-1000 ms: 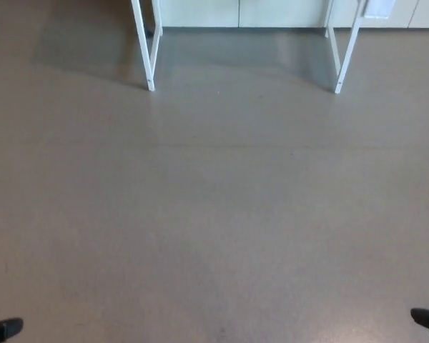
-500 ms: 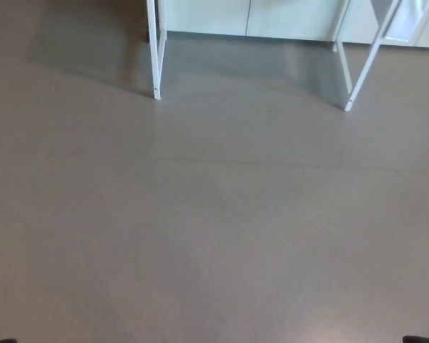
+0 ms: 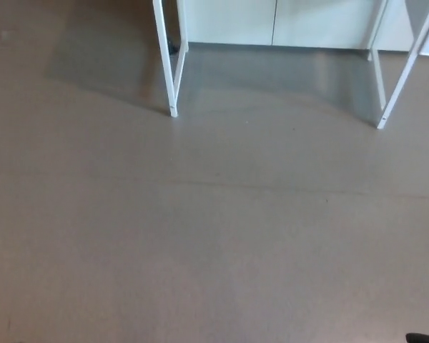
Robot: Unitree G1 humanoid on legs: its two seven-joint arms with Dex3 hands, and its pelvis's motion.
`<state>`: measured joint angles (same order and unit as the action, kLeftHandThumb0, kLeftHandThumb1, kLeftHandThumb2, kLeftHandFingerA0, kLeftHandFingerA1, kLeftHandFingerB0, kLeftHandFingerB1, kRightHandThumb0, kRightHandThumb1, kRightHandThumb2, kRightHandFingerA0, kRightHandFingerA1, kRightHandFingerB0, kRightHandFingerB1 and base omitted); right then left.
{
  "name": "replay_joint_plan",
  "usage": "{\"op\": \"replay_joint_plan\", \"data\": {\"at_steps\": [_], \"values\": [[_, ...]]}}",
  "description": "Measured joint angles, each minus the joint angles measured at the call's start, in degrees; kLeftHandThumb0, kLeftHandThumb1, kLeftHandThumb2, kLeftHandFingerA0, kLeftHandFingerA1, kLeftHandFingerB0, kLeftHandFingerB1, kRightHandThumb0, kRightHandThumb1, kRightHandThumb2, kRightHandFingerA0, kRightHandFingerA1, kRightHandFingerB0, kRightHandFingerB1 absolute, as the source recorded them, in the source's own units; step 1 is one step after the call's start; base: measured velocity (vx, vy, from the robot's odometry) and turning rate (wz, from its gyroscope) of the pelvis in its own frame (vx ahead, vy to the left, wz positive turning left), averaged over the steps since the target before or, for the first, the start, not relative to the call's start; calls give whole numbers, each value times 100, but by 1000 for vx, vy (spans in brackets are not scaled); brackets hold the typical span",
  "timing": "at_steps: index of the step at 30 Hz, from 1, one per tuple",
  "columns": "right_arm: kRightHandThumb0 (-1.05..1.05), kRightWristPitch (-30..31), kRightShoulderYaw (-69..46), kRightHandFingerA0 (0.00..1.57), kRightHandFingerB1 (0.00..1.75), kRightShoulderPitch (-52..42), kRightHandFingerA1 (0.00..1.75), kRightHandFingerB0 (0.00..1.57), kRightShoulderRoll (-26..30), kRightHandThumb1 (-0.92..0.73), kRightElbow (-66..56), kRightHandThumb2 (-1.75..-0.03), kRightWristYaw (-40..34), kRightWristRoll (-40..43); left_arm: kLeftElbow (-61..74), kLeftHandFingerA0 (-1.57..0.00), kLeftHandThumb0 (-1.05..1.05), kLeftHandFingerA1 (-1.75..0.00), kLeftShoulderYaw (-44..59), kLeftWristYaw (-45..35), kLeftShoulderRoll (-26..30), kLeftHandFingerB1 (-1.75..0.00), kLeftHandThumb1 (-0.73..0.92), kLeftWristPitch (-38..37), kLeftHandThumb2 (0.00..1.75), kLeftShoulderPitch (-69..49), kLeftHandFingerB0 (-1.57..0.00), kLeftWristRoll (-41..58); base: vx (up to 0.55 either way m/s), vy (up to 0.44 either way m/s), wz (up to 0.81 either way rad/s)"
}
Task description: The robot walk towards a table in front and then pushes a layer of a file tray back to its original position using its right hand
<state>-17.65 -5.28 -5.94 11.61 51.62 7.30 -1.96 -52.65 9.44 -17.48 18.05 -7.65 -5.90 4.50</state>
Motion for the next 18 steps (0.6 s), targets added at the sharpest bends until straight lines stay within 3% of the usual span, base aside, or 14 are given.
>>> {"op": "replay_joint_plan", "data": {"at_steps": [8, 18], "values": [[-18, -50, 164, 64, 41, 40, 47, 48, 18, -62, 20, -58, -48, -96, 3, -49, -17, -41, -1, 10, 47, -35, 59, -21, 57, 98, -34, 1, 320, 43, -28], [-19, -95, 265, 64, 41, 107, 47, 48, 5, -62, 12, -58, -80, -194, -7, -50, -14, -41, -4, 57, 117, -35, 60, -19, 57, 118, -35, 1, 255, 26, 7]]}}
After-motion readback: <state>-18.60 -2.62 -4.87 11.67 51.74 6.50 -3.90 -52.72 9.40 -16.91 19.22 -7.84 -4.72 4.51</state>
